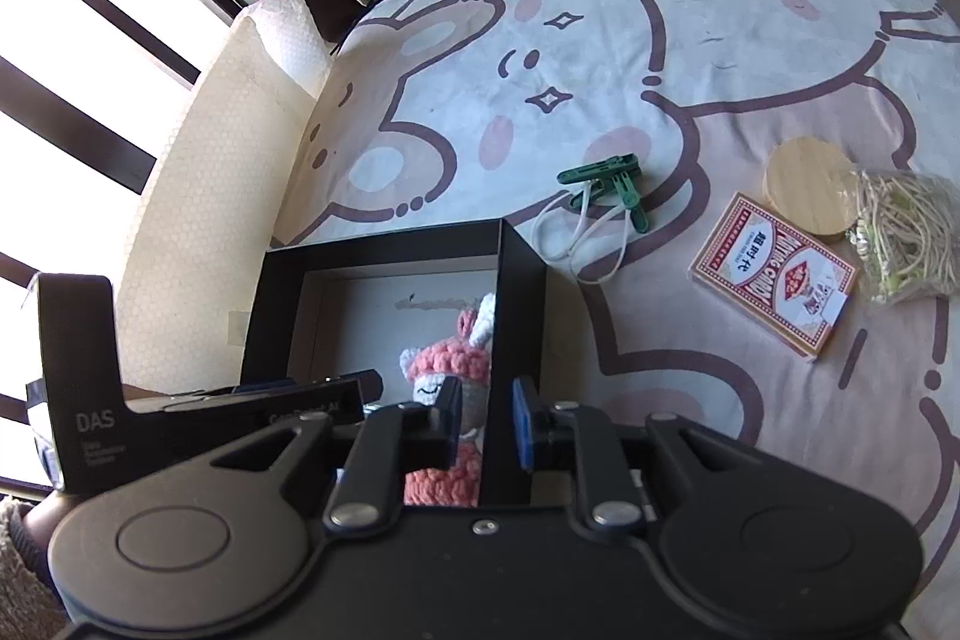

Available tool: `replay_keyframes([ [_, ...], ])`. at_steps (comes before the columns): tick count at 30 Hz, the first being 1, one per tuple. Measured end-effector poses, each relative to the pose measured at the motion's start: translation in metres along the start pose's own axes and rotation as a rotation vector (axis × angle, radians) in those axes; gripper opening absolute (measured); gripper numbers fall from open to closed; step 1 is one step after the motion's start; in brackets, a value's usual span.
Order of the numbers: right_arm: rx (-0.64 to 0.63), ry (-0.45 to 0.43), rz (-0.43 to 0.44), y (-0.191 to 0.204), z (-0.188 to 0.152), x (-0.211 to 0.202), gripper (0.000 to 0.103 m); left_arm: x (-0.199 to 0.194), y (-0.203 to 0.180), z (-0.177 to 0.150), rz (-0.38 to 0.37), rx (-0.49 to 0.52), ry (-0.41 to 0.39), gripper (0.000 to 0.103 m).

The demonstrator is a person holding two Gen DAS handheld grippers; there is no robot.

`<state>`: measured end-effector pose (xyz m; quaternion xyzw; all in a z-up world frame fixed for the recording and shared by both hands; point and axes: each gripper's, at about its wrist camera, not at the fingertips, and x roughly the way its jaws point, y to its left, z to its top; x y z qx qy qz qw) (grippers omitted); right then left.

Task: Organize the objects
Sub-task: 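Open both grippers and lift them away from the box, then move both tools over the bed toward the card pack and twine bag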

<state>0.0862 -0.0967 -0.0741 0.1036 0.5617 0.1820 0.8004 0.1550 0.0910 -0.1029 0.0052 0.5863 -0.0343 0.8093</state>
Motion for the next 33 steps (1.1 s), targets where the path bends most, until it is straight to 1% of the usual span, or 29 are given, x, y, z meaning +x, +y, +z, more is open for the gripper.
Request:
replay_keyframes([
  [3,-0.044,-0.025,-0.019,0.004,-0.002,-0.003,0.022,-0.012,-0.001,-0.002,0.004,0.005,-0.028,0.072],
  [6,-0.091,-0.045,-0.045,0.009,-0.005,-0.006,0.025,-0.024,0.000,-0.005,0.010,0.012,-0.045,0.073],
  [10,-0.132,-0.079,-0.056,0.015,-0.008,-0.014,0.026,-0.041,0.002,-0.011,0.018,0.011,-0.079,0.074],
  [11,-0.139,-0.090,-0.056,0.017,-0.009,-0.016,0.026,-0.046,0.002,-0.012,0.025,0.014,-0.088,0.076],
  [15,-0.161,-0.135,-0.069,0.022,-0.013,-0.027,0.033,-0.064,0.004,-0.018,0.040,0.022,-0.129,0.082],
  [17,-0.171,-0.154,-0.077,0.023,-0.015,-0.033,0.037,-0.072,0.006,-0.020,0.044,0.019,-0.148,0.083],
  [19,-0.184,-0.172,-0.087,0.025,-0.017,-0.037,0.039,-0.082,0.007,-0.023,0.049,0.013,-0.169,0.084],
  [23,-0.209,-0.201,-0.114,0.028,-0.022,-0.045,0.048,-0.098,0.009,-0.028,0.060,0.007,-0.210,0.089],
  [27,-0.230,-0.214,-0.146,0.028,-0.027,-0.051,0.057,-0.110,0.008,-0.035,0.070,0.010,-0.244,0.094],
  [31,-0.230,-0.228,-0.171,0.026,-0.031,-0.057,0.065,-0.119,0.008,-0.040,0.075,0.003,-0.266,0.098],
  [33,-0.226,-0.235,-0.187,0.025,-0.032,-0.059,0.070,-0.122,0.008,-0.043,0.078,0.003,-0.280,0.101],
])
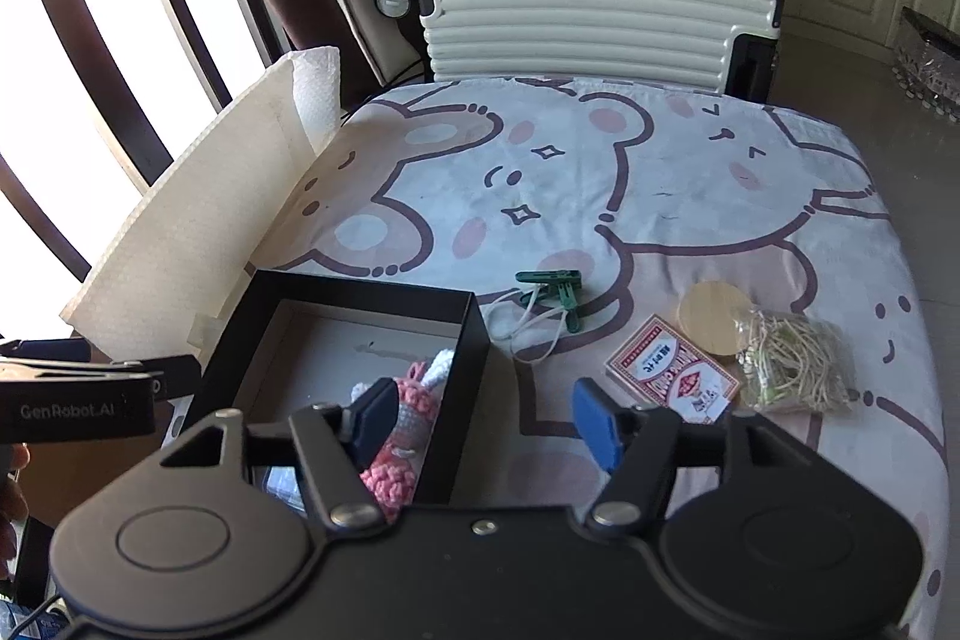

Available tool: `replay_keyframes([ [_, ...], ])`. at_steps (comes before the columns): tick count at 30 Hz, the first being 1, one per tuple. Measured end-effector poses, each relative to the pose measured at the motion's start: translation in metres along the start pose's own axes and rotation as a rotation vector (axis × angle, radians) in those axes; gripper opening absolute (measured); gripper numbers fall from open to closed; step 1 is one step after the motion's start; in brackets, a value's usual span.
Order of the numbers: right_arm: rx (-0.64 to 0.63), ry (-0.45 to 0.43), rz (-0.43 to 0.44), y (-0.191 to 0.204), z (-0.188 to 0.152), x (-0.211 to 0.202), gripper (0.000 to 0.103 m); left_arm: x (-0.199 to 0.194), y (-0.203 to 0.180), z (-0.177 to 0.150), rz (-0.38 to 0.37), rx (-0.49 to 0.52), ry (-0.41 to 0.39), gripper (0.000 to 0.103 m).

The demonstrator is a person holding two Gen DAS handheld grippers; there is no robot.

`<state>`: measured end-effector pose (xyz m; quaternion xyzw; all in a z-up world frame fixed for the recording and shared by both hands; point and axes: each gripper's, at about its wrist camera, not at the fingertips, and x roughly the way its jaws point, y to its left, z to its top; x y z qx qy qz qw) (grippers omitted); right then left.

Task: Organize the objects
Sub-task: 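Move both tools over the bed toward the card pack and twine bag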

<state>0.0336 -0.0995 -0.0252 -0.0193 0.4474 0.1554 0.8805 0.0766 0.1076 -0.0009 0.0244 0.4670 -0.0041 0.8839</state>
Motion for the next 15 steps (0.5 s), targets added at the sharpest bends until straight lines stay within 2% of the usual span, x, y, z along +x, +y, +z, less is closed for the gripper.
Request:
replay_keyframes([
  [9,-0.002,-0.033,-0.072,-0.0030,-0.0012,-0.0076,0.097,-0.0056,0.0019,-0.0063,0.014,0.014,-0.017,0.103],
  [15,-0.004,-0.058,-0.119,-0.0066,0.0003,-0.0102,0.103,-0.0077,0.0079,-0.0075,0.031,0.008,-0.028,0.103],
])
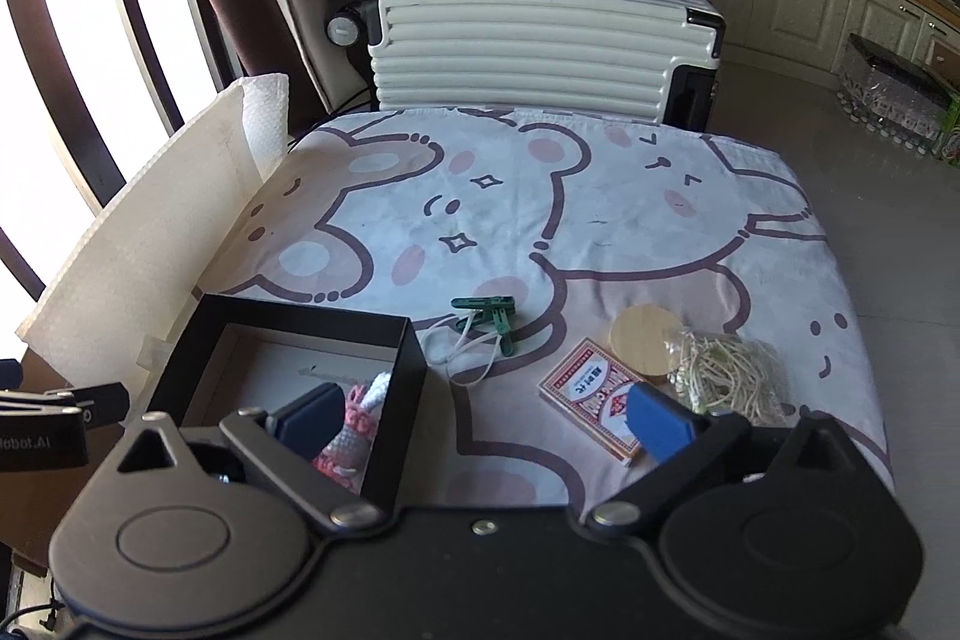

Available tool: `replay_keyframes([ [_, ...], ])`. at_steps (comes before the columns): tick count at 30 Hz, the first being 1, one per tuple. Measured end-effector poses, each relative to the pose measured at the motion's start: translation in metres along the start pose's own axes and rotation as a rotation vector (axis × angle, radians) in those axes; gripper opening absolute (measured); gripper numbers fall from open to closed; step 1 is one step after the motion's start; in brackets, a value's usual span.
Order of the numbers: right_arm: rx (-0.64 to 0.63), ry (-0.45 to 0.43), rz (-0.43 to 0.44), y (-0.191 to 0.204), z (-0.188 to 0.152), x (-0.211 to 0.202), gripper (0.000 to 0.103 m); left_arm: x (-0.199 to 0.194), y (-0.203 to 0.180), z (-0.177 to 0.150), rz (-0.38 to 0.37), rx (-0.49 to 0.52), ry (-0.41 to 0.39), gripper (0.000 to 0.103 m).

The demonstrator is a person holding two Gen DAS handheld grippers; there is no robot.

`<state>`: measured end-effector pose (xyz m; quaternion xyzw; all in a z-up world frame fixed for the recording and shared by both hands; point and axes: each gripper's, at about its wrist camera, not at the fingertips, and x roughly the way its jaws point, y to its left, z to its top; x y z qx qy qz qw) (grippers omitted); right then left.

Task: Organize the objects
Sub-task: 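Move both tools over the bed toward the card pack and twine bag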

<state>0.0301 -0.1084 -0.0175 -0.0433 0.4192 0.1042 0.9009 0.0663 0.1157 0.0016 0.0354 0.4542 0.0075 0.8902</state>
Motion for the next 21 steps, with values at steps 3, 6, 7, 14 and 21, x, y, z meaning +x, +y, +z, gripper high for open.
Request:
replay_keyframes([
  [3,-0.012,0.011,0.003,-0.002,0.000,0.001,0.103,-0.001,0.001,0.000,-0.002,0.002,-0.008,0.103],
  [6,-0.024,0.003,0.003,-0.001,0.000,-0.001,0.103,-0.002,0.001,0.000,0.000,0.009,-0.012,0.103],
  [7,-0.023,0.000,0.005,-0.001,0.000,-0.001,0.103,-0.002,0.001,0.000,0.002,0.009,-0.012,0.103],
  [14,-0.013,-0.015,0.013,-0.001,0.001,-0.004,0.103,-0.005,0.001,0.001,0.015,0.010,-0.019,0.103],
  [21,0.005,-0.031,0.000,-0.016,0.000,-0.008,0.103,-0.002,-0.010,0.003,0.033,0.018,-0.039,0.103],
])
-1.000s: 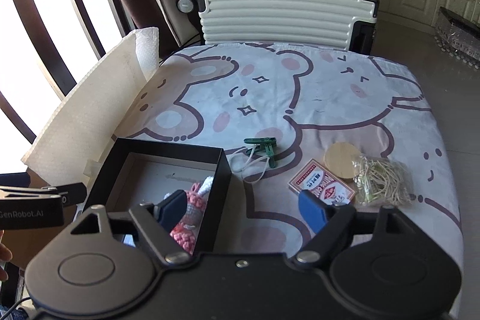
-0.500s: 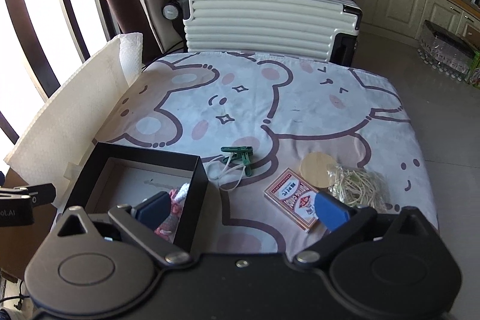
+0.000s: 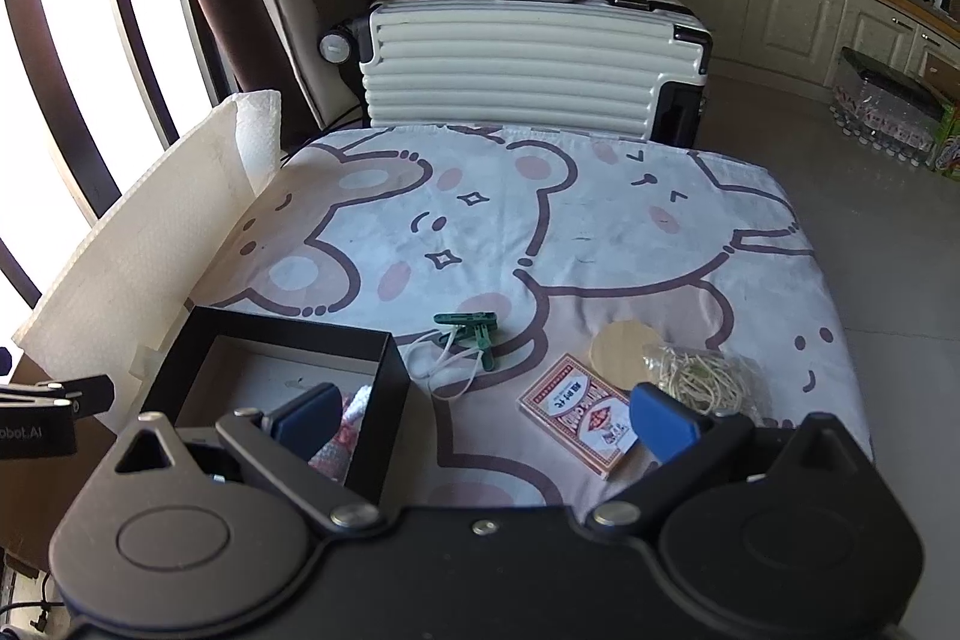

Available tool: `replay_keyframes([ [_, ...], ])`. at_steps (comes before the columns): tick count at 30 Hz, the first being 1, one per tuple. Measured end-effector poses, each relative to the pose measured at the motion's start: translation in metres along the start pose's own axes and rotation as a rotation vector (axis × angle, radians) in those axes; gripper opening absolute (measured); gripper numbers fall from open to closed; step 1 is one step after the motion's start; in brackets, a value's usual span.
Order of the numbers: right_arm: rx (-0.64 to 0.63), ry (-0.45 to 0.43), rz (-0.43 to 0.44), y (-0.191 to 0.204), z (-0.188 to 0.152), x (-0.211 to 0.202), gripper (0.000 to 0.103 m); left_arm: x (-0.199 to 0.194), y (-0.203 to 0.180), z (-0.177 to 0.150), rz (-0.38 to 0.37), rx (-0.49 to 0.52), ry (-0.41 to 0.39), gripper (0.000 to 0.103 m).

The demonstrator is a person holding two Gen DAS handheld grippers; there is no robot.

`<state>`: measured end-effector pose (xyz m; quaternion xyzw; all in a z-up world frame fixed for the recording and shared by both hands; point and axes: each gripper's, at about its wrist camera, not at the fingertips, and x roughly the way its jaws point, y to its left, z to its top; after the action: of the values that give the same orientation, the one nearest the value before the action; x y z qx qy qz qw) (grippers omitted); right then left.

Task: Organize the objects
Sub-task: 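Move both tools over the bed toward the card pack and twine bag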

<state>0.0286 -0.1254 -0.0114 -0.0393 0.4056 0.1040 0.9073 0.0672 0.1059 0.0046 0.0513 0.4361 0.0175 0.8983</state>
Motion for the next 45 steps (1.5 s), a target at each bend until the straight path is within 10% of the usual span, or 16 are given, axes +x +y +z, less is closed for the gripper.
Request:
replay_keyframes([
  [45,0.269,-0.134,-0.168,-0.144,-0.020,-0.029,0.103,-0.011,-0.151,0.018,-0.247,0.140,-0.084,0.103],
])
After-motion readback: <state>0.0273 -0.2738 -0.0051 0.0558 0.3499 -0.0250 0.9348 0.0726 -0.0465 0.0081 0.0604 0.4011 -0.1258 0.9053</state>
